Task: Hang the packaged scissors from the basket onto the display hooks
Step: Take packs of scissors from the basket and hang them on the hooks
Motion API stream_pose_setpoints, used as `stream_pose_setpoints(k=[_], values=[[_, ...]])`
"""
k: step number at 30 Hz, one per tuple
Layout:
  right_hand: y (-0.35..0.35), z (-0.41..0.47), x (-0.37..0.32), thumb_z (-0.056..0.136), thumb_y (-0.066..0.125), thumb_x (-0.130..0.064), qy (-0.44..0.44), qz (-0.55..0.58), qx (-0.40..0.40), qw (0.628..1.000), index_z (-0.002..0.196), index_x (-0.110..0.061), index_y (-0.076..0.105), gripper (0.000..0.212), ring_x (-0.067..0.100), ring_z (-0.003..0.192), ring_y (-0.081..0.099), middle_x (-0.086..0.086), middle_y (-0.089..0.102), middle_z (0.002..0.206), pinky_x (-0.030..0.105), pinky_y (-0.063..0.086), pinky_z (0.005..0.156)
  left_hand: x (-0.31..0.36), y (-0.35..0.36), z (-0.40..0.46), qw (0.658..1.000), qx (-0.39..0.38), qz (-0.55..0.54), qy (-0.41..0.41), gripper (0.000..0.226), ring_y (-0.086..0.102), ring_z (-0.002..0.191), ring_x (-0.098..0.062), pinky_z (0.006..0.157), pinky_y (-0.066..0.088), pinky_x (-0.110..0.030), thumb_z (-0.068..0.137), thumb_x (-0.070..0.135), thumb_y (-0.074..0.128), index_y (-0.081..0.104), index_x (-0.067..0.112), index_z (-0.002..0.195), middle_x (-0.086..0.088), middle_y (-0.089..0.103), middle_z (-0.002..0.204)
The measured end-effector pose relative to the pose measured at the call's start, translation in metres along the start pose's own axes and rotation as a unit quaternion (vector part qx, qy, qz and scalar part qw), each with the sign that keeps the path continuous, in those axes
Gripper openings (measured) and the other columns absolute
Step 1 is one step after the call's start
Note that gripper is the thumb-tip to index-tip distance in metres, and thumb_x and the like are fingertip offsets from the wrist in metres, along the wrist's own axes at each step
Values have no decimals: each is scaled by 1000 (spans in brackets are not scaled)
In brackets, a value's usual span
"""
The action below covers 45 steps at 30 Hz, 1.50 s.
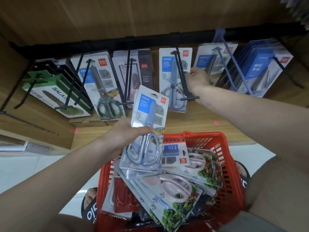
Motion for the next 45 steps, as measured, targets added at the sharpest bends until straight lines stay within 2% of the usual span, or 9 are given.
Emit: stream_pose_setpoints(k=[12,15,19,22,28,34,39,42,45], values=[[1,-10,6,107,54,-29,50,-65,50,995,144,-9,46,43,30,131,57,14,59,141,27,39,89,13,12,-1,999,-14,-53,-4,37,78,106,-15,108,54,-42,88,37,83,78,26,123,8,81,112],[0,-36,7,107,55,-26,67,-69,-19,995,142,-8,46,41,30,120,59,14,59,131,28,47,85,11,13,1,998,-10,-55,-13,37,79,102,-19,106,56,-44,86,35,85,78,23,121,4,82,110],[16,-96,12,110,51,-28,125,47,-169,976,130,-10,60,29,36,125,62,18,66,132,47,51,108,12,12,6,998,1,-62,-25,32,81,96,-20,100,59,-43,85,37,86,81,21,113,0,83,103],[28,-132,17,108,54,-33,184,117,-256,942,131,-17,65,30,27,113,71,8,76,120,48,56,102,13,13,8,997,13,-75,-29,32,81,91,-19,94,62,-39,86,41,85,81,20,109,0,83,100],[21,-133,31,93,77,-17,203,115,-241,942,125,-6,65,36,29,111,73,14,77,115,45,57,102,10,22,7,994,2,-104,-31,42,81,97,-26,92,62,-43,88,48,82,79,19,118,-6,83,106],[18,-138,44,98,68,-9,224,139,-281,923,121,-13,73,23,21,93,71,7,79,108,37,56,90,3,25,4,995,-17,-82,-59,69,77,110,-29,107,53,-50,85,78,64,79,20,118,-5,82,112],[0,-137,58,100,62,-1,241,159,-269,919,125,-6,68,26,20,83,66,11,76,96,39,54,91,-3,12,7,995,36,-68,-61,84,64,130,-36,117,44,-55,86,76,61,66,10,137,-13,70,136],[-11,-137,60,100,60,3,225,157,-264,925,123,-9,71,28,22,86,68,10,78,101,38,56,86,-6,-2,12,996,79,-10,-34,63,69,109,-30,103,51,-41,102,63,55,72,5,121,-9,74,120],[-22,-139,65,100,58,4,212,148,-268,928,126,-9,70,32,34,113,71,13,78,116,44,53,104,0,-11,12,993,111,49,-5,64,51,66,-13,70,35,-32,104,60,51,69,2,84,1,57,70]])
Point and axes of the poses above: each hand's wrist, its own z-axis towards the middle knuckle, its own y-axis out of the palm, x = y × z, the point moved 9 cm from there along z, towards the middle knuckle
